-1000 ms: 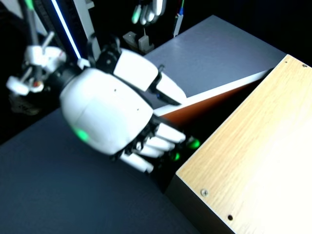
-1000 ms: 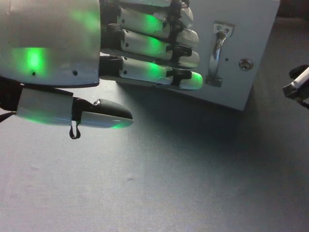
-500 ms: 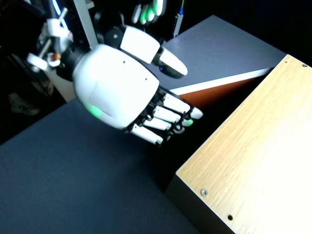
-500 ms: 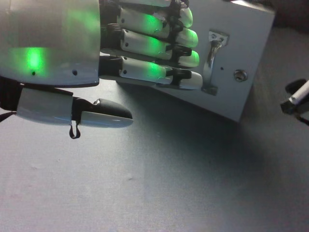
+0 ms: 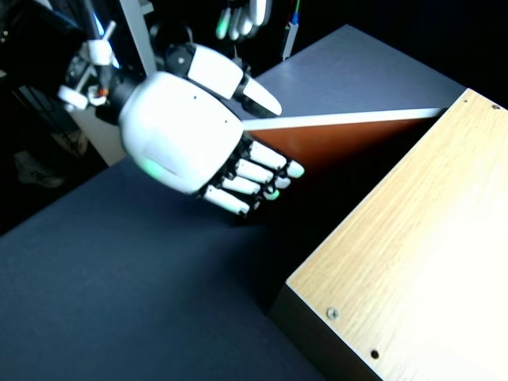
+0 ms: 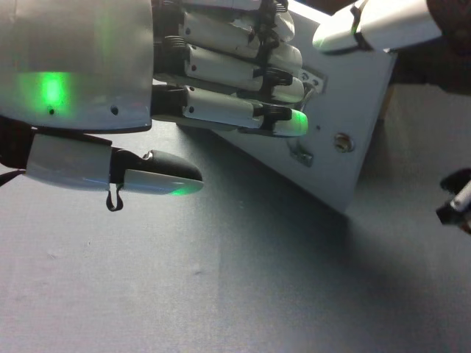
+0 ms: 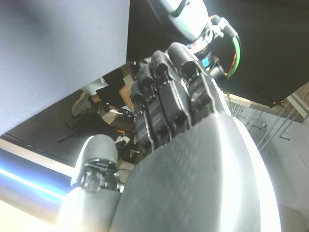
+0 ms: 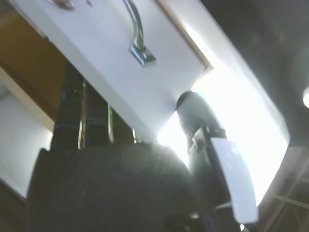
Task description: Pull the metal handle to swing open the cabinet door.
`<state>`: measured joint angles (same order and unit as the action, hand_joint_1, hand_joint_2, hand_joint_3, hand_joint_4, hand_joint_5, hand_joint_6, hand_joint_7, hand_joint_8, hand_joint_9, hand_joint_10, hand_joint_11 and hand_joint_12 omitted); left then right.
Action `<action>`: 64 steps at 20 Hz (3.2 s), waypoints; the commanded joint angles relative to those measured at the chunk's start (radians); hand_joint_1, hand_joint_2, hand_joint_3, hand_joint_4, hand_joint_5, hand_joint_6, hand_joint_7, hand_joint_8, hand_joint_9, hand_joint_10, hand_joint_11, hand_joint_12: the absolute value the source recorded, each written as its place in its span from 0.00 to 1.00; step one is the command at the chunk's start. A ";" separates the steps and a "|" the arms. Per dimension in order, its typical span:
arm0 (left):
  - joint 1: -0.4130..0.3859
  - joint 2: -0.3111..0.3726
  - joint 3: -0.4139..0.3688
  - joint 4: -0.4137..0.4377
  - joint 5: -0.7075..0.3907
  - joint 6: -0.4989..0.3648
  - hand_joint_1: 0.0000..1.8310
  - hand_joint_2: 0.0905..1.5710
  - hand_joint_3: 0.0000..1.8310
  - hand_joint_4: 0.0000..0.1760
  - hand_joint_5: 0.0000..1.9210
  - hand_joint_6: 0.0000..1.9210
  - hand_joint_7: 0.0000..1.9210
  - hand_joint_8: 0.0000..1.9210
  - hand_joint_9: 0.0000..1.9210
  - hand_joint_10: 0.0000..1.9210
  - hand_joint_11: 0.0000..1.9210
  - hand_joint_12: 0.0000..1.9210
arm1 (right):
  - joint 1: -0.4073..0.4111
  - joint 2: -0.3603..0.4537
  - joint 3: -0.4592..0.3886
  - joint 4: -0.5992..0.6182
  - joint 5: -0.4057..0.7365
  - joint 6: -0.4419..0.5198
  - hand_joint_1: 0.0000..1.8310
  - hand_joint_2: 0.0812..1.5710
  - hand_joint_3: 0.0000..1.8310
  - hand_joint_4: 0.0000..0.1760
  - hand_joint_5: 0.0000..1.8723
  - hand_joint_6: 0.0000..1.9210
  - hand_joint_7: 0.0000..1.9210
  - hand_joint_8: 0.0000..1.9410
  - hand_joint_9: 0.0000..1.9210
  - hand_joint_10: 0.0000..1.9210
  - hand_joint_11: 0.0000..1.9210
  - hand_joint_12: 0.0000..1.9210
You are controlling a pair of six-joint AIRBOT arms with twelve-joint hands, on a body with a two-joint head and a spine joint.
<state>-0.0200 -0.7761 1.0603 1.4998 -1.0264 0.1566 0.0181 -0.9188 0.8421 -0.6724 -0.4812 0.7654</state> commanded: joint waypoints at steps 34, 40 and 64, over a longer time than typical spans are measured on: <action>-0.009 0.008 0.001 -0.099 -0.025 0.008 0.00 1.00 0.00 0.00 0.21 0.00 0.23 0.00 0.22 0.00 0.03 0.41 | 0.045 0.023 0.079 0.076 0.039 0.097 0.00 1.00 0.06 0.00 0.22 0.00 0.22 0.00 0.20 0.00 0.00 0.53; -0.009 0.008 0.001 -0.099 -0.025 0.008 0.00 1.00 0.00 0.00 0.21 0.00 0.23 0.00 0.22 0.00 0.03 0.42 | 0.062 0.023 0.094 0.070 0.027 0.100 0.00 1.00 0.06 0.00 0.22 0.00 0.22 0.00 0.20 0.00 0.00 0.53; -0.009 0.008 0.001 -0.099 -0.025 0.008 0.00 0.99 0.00 0.00 0.20 0.00 0.23 0.00 0.22 0.00 0.02 0.43 | 0.066 0.009 0.039 0.096 -0.018 0.378 0.00 1.00 0.06 0.00 0.22 0.00 0.22 0.00 0.20 0.00 0.00 0.53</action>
<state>-0.0200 -0.7761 1.0603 1.4998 -1.0260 0.1566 0.0662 -0.9154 0.8837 -0.5552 -0.5667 1.1297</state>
